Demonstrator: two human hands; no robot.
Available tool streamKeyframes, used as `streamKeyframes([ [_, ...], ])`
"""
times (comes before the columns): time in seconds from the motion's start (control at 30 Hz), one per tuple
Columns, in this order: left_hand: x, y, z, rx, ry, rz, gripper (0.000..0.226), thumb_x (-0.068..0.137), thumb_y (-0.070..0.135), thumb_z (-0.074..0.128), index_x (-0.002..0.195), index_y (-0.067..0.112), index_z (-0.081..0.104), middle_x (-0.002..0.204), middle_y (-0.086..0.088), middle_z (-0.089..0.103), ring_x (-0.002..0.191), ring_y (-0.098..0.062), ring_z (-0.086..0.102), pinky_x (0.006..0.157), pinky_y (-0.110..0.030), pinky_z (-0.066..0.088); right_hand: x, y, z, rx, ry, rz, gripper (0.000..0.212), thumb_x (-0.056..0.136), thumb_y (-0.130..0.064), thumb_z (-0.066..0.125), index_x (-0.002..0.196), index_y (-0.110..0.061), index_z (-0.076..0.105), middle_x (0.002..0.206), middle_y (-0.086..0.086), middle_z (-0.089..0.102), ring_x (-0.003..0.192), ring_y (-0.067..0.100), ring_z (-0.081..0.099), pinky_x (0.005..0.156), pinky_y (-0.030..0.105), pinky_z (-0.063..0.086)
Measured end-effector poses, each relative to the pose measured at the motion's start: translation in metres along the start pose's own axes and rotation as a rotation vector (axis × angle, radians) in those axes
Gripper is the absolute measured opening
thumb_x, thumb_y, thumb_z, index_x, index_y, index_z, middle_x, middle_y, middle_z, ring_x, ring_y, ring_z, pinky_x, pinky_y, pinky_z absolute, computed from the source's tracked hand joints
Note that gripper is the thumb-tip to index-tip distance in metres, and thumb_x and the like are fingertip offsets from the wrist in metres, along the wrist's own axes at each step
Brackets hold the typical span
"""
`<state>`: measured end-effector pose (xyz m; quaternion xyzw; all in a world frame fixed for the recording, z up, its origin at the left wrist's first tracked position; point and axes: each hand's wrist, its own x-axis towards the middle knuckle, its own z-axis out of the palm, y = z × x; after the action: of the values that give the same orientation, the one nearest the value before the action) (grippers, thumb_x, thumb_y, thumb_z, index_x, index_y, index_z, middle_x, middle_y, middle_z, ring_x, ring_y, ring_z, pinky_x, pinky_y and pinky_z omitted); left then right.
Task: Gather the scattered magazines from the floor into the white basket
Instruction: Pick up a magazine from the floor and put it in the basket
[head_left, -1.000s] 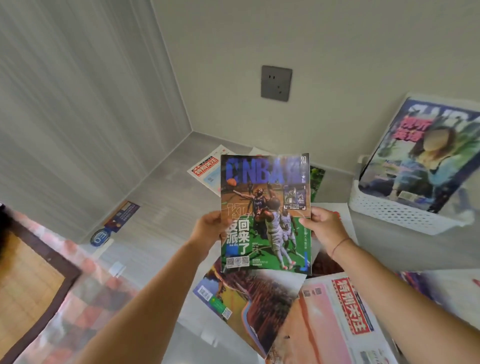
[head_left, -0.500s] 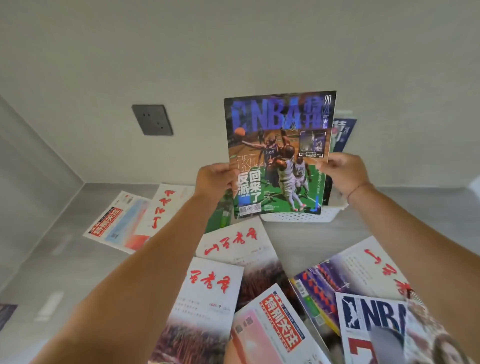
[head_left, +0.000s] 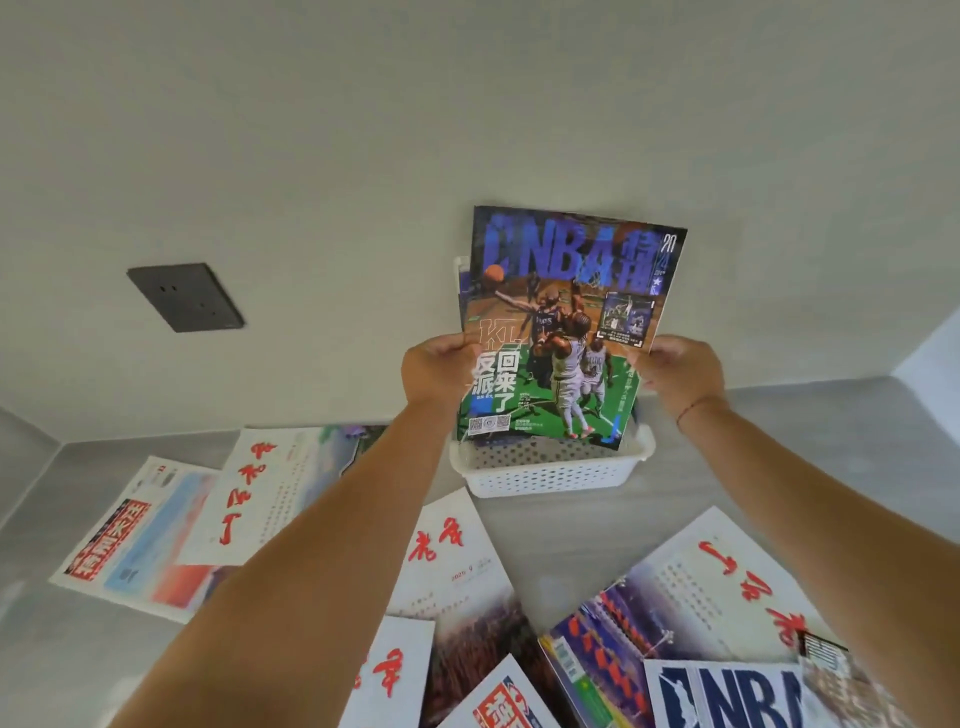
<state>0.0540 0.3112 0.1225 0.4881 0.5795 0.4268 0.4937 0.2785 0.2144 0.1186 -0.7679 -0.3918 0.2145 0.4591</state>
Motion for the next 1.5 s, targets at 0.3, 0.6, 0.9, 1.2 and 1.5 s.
streamKeyframes([
  [0.3, 0.024, -0.043, 0.016, 0.013, 0.053, -0.117, 0.01, 0.071, 0.007, 0.077, 0.077, 0.013, 0.072, 0.063, 0.006, 0.068, 0.053, -0.011, 0.063, 0.052, -0.022, 0.053, 0.023, 0.026, 0.016, -0.024, -0.004, 0.099, 0.018, 0.078, -0.032, 0.07, 0.077, -0.014, 0.071, 0.078, 0.009, 0.073, 0.079, 0.031, 0.068, 0.08, 0.046, 0.056],
  [0.6, 0.035, -0.061, 0.007, 0.238, 0.062, -0.106, 0.016, 0.07, 0.021, 0.079, 0.073, 0.023, 0.064, 0.075, 0.0, 0.072, 0.063, -0.012, 0.068, 0.06, -0.023, 0.054, 0.03, 0.039, 0.034, -0.07, 0.039, 0.145, 0.023, 0.08, -0.032, 0.067, 0.09, -0.012, 0.068, 0.087, 0.005, 0.071, 0.08, 0.023, 0.066, 0.077, 0.034, 0.053],
  [0.9, 0.027, -0.07, -0.016, 0.364, 0.006, 0.006, 0.019, 0.079, 0.028, 0.072, 0.093, 0.016, 0.067, 0.086, 0.008, 0.062, 0.072, -0.008, 0.058, 0.06, -0.015, 0.044, 0.013, 0.038, 0.042, -0.052, 0.064, 0.118, 0.031, 0.082, -0.022, 0.064, 0.111, -0.011, 0.059, 0.116, 0.012, 0.06, 0.102, 0.027, 0.059, 0.085, 0.034, 0.046],
  [1.2, -0.05, -0.155, -0.154, 0.492, 0.185, -0.144, 0.012, 0.081, 0.026, 0.069, 0.09, 0.019, 0.068, 0.088, 0.003, 0.064, 0.08, -0.017, 0.06, 0.068, -0.024, 0.047, -0.121, 0.031, 0.084, -0.06, 0.067, -0.064, 0.037, 0.084, -0.016, 0.062, 0.119, -0.012, 0.05, 0.119, 0.008, 0.048, 0.1, 0.015, 0.051, 0.087, 0.026, 0.042],
  [1.5, -0.162, -0.223, -0.286, 0.505, 0.342, -0.355, 0.032, 0.079, 0.021, 0.071, 0.108, 0.01, 0.064, 0.105, -0.014, 0.069, 0.094, -0.031, 0.063, 0.081, -0.037, 0.048, -0.279, 0.045, 0.169, 0.122, -0.513, 0.202, 0.035, 0.081, -0.013, 0.068, 0.11, -0.012, 0.05, 0.112, 0.004, 0.055, 0.102, 0.014, 0.057, 0.076, 0.015, 0.045],
])
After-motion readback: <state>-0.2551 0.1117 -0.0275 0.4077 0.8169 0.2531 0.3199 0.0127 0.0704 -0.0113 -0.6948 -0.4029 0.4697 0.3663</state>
